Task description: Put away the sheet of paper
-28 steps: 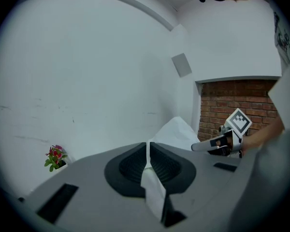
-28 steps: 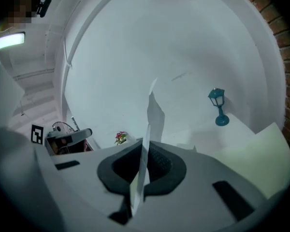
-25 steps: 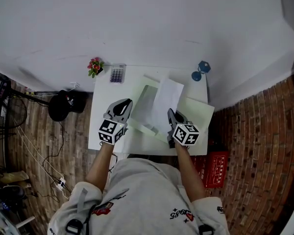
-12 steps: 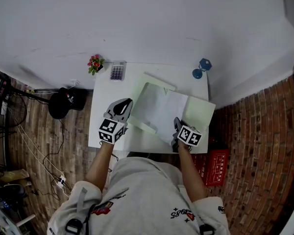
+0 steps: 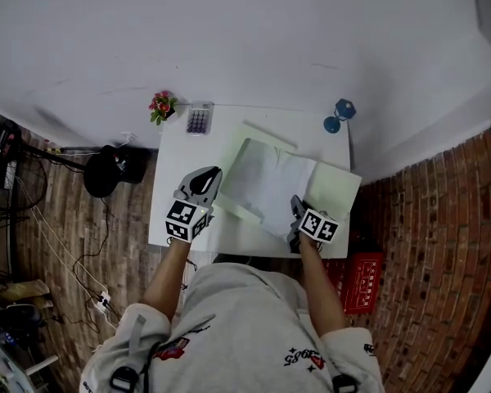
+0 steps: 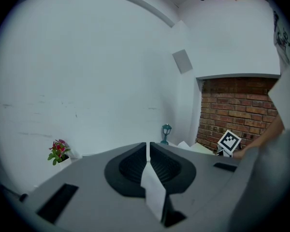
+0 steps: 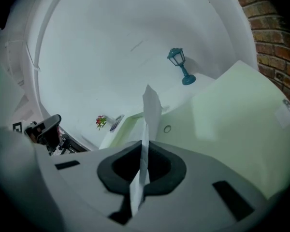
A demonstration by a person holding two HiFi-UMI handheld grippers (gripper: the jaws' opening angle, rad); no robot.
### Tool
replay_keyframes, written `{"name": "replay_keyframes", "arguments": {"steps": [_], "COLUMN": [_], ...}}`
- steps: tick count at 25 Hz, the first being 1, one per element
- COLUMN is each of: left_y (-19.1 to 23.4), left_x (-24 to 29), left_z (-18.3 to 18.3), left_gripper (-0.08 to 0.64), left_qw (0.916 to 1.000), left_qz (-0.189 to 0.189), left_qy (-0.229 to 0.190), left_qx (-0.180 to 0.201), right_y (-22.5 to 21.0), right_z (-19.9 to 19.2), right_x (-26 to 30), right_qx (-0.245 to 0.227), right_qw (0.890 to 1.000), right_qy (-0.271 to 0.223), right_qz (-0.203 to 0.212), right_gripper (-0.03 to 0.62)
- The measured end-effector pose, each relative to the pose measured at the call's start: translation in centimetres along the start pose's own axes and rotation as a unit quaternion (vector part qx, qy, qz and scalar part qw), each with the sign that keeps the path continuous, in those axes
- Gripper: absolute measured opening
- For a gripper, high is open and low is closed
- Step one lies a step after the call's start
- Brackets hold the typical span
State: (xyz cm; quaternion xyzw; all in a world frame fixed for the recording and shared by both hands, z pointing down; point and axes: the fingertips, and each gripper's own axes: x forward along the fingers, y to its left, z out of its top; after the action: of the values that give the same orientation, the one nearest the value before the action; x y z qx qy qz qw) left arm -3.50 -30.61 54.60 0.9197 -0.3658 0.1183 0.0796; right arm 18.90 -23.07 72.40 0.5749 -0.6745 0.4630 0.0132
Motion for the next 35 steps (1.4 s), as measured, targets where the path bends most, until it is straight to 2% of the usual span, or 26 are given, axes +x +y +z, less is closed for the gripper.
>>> {"name": "replay_keyframes", "arguments": {"steps": [4,9,14,18,22,26,31,35], "left_y": [0.2,0.7,0.8,0.8,0.5,0.5,1.0,1.3], "left_x": [-0.5,-1.1,-1.4,-1.6,-1.8,-1.8,-2.0,-2.3], "left_z": [-0.1,-0.5,-0.9,-1.1,-1.1,-1.0,-0.9,-1.2], "left_gripper": [0.037,0.037,0.037,0.037,0.037,0.037,0.037,0.037], "left_qw": [1.0000,0.9998,0.9996,0.9996,0.9996,0.9996,0.9995,0.9992], "left_qz": [0.009,0.018,0.023,0.024,0.024,0.026,0.033,0.038], "left_qy": [0.001,0.005,0.009,0.010,0.010,0.010,0.004,0.011], "left_qx": [-0.003,-0.008,-0.010,-0.009,-0.008,-0.008,-0.002,-0.008], "right_y": [-0.2,0.8,2.6,3.2,3.4,2.0,0.3,-0.3], "right_z": [-0.2,-0.2,-0.5,-0.7,-0.5,-0.7,0.0,0.3], "right_x": [-0.1,-0.5,-1.5,-1.5,-1.0,0.4,1.5,2.6], "right_qx": [-0.020,-0.073,-0.130,-0.132,-0.137,-0.105,-0.012,0.051], "right_qw": [1.000,0.997,0.990,0.988,0.987,0.992,0.999,0.998], "right_qy": [-0.003,-0.016,-0.024,-0.024,-0.020,0.003,-0.004,-0.008], "right_qz": [-0.005,0.014,0.055,0.079,0.084,0.066,0.047,0.041], "right_gripper": [0.003,0.003,0.003,0.003,0.003,0.003,0.003,0.003]}}
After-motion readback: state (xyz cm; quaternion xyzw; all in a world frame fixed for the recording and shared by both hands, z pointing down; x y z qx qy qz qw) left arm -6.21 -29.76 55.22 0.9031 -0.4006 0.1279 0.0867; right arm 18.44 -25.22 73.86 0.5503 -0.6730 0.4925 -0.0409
